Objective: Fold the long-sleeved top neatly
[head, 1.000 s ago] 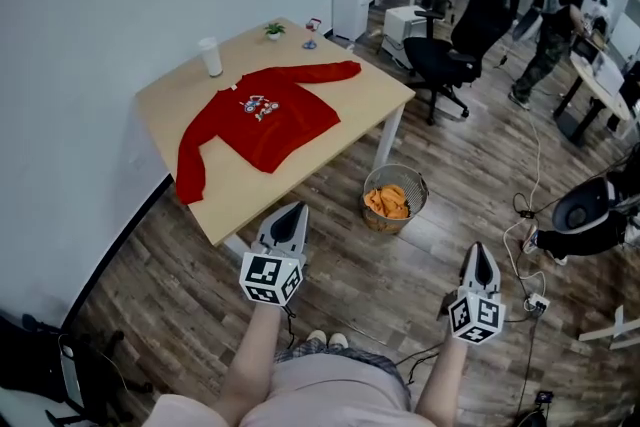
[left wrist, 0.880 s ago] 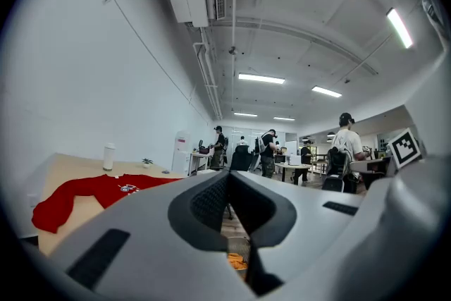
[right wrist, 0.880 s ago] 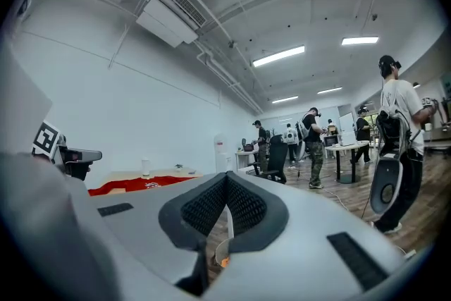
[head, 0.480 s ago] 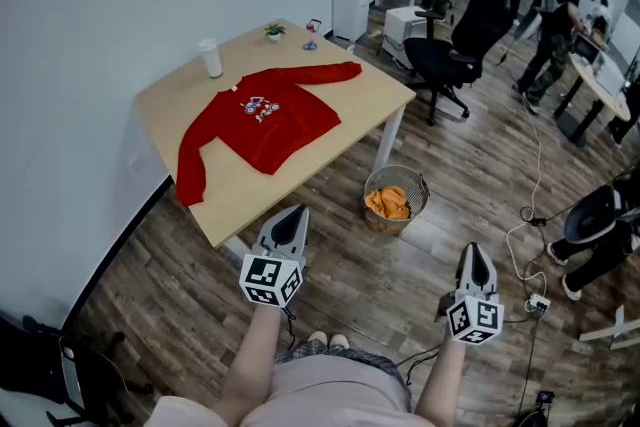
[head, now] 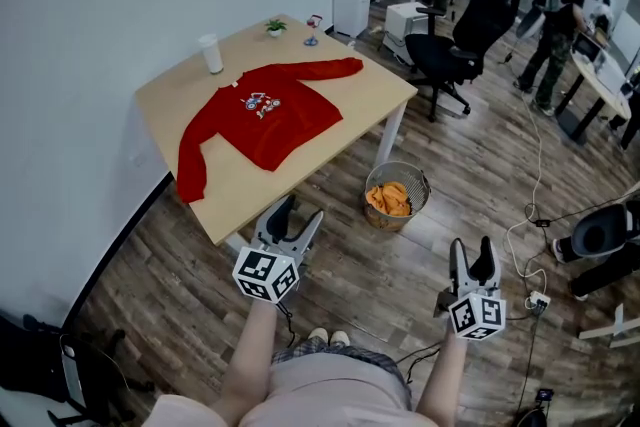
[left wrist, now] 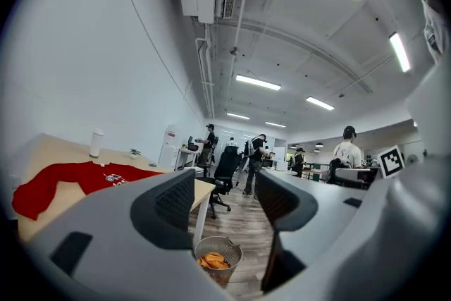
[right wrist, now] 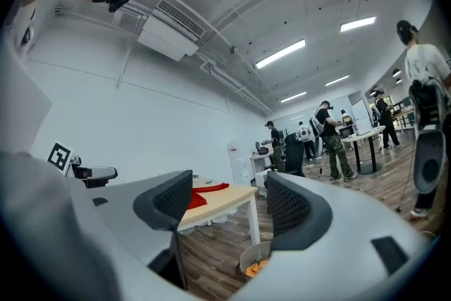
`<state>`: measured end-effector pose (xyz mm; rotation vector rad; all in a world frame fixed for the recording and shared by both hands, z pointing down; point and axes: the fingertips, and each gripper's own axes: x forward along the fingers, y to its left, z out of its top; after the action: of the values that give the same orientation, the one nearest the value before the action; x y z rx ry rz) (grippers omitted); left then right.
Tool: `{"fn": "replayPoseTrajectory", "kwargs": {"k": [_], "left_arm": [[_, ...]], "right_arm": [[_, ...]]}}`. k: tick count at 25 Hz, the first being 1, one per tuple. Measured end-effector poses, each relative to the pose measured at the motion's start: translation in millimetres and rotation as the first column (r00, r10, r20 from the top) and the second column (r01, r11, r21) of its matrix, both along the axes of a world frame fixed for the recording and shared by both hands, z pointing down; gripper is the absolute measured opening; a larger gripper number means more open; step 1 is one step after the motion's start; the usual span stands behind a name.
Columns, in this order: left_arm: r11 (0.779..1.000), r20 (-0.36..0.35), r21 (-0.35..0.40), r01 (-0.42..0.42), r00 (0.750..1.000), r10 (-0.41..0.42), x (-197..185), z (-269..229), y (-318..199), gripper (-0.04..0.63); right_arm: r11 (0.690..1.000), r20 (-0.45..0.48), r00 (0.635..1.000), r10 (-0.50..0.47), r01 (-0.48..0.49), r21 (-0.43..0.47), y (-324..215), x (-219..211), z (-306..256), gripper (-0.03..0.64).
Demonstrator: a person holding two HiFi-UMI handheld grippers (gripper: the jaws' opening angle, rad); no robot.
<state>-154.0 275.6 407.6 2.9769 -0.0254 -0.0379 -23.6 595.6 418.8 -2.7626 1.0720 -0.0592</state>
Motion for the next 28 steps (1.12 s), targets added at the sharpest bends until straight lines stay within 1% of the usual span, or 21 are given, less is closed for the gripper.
{"fn": "replayPoseTrajectory", "kwargs": {"k": [4,9,17,22,28], "left_arm": [[1.0,-0.004,0.008,-0.019,1.0,0.019,-2,3,3,0.34],[1.0,-0.004,-0.003,-0.015,1.0,0.015,-3,8,-3,0.403],[1.0,-0.015,0.008,0.001,1.0,0.0,-3,7,-23,0.43],[1.0,-0.011,0.016,-0.008,1.0,0.008,-2,13,-35,0.43],[1.0,0.003,0.021,0.012,1.0,-0.012,1,15,-54,0.43]], "right_arm": [[1.0,0.036,0.999,0.006,-0.006,0.006,-3,-2,7,0.394],[1.0,0.048,0.999,0.019,-0.02,0.025,-7,0,13,0.472],[0.999,0.041,0.999,0.019,-0.02,0.027,-26,0,13,0.486],[1.0,0.033,0.999,0.011,-0.012,0.027,-48,3,17,0.486],[0.999,0.041,0.999,-0.021,0.019,0.028,-76,11,19,0.485]]}}
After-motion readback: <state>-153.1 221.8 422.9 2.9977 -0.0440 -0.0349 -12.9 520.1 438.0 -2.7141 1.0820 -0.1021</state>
